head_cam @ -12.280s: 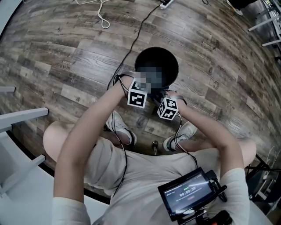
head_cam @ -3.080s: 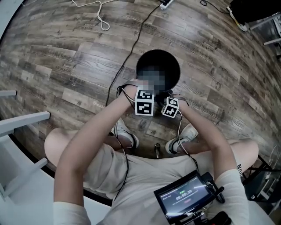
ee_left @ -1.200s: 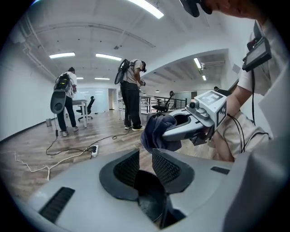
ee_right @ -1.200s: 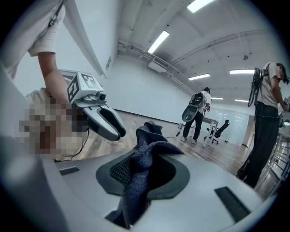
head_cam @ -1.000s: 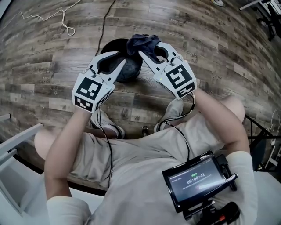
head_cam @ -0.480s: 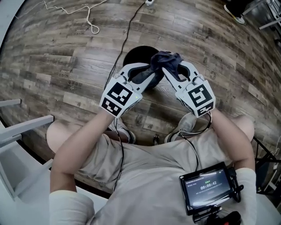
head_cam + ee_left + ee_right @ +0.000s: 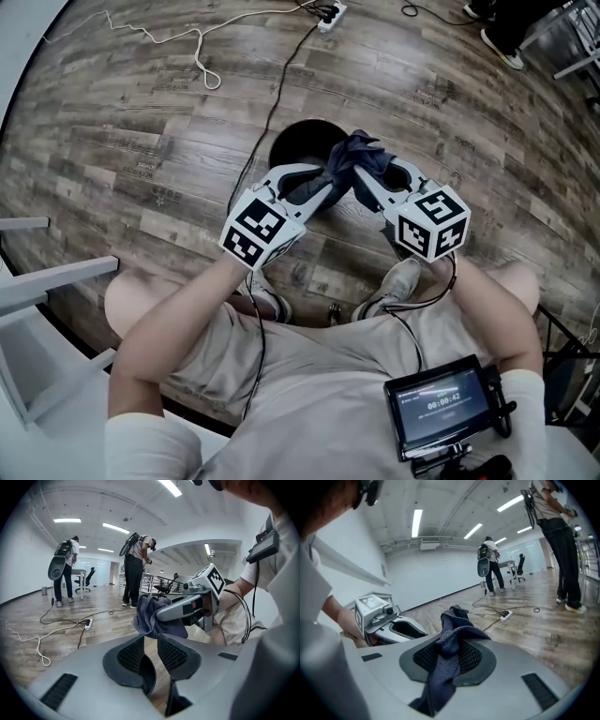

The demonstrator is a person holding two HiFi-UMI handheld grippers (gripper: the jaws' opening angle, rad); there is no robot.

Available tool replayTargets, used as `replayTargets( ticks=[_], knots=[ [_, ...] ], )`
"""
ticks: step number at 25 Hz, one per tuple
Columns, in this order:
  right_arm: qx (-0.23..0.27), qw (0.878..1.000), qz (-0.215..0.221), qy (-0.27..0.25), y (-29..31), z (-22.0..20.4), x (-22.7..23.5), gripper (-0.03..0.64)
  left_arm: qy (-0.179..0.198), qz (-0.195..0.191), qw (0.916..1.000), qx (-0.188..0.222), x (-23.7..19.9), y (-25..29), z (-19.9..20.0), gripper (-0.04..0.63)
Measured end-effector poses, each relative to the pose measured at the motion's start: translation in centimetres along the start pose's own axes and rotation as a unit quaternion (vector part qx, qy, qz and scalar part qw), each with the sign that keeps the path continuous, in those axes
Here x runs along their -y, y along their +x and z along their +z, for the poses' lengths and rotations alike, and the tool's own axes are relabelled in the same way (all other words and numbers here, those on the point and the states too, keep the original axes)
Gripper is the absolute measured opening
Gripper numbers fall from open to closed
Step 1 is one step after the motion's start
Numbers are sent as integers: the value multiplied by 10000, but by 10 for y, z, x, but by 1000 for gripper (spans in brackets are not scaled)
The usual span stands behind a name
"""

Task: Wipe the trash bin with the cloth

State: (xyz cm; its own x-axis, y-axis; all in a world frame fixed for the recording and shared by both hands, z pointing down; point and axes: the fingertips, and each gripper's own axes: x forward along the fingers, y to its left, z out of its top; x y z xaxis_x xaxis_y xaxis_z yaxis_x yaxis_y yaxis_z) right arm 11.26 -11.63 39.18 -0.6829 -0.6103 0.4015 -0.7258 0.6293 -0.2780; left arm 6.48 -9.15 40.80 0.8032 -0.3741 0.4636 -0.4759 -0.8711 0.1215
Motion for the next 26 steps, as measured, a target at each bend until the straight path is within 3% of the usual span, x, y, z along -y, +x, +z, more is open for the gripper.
replayTargets(
  ticks=[4,10,15,26],
  knots=[
    [-276,9963,131,802,2,-12,7,74,10,-22,10000,-68,1,1,-4,98],
    [-447,9936,263,1002,5,-20,3,74,106,-85,9997,-205,9,3,-10,98],
    [-642,9790,366,1903,8,-35,4,72,99,-130,9995,-283,11,4,-14,98],
    [-823,9811,500,1676,14,-44,-12,72,244,-251,9982,-492,21,4,-24,98]
  ],
)
